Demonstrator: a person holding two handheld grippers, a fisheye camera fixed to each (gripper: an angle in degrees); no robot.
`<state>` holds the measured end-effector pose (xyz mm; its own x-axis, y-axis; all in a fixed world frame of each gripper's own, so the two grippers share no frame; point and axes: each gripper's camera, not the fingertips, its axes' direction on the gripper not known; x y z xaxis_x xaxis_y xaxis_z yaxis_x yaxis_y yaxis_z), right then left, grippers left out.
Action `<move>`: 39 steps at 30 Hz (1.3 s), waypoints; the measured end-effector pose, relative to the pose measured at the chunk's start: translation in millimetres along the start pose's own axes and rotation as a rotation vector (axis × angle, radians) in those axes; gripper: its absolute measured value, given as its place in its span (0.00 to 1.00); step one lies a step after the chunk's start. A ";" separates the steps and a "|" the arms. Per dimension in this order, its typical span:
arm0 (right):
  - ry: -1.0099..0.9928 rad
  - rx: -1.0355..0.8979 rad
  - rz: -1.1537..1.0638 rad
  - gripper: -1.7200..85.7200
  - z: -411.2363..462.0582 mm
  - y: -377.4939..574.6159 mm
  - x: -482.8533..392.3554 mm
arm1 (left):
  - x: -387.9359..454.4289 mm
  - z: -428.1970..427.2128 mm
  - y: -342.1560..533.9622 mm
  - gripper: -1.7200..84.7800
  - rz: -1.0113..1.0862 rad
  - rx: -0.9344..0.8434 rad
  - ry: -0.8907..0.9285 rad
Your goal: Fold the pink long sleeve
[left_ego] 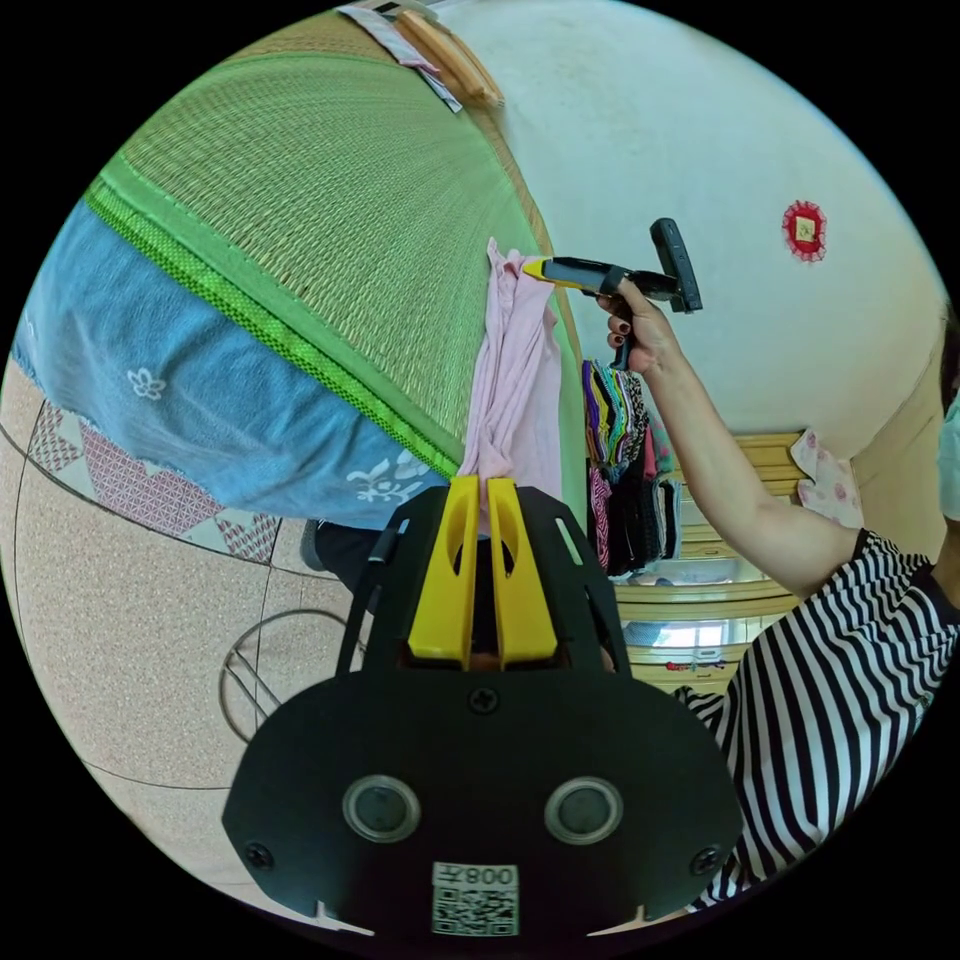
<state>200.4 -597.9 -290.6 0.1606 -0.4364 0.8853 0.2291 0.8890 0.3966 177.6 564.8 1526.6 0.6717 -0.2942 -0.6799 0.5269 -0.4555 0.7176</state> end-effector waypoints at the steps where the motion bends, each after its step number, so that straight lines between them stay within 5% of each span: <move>1: -0.001 -0.014 -0.017 0.09 -1.2 -3.6 -1.7 | 0.9 -5.9 0.1 0.03 -0.001 0.000 0.002; 10: -0.024 -0.172 -0.206 0.10 -28.5 -43.2 -18.6 | 7.0 -41.4 5.9 0.03 -0.014 -0.003 -0.009; 19: -0.082 -0.119 -0.178 0.09 -34.9 -31.8 -13.5 | 14.6 -63.6 16.1 0.03 -0.010 -0.017 -0.013; 39: -0.414 0.014 0.209 0.11 44.6 403.7 -33.6 | 15.7 -73.8 50.6 0.03 -0.001 -0.012 -0.054</move>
<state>244.6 -218.2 -149.5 -0.1956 -0.1574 0.9680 0.2194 0.9550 0.1996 253.2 599.2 1563.5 0.6420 -0.3386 -0.6879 0.5340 -0.4463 0.7181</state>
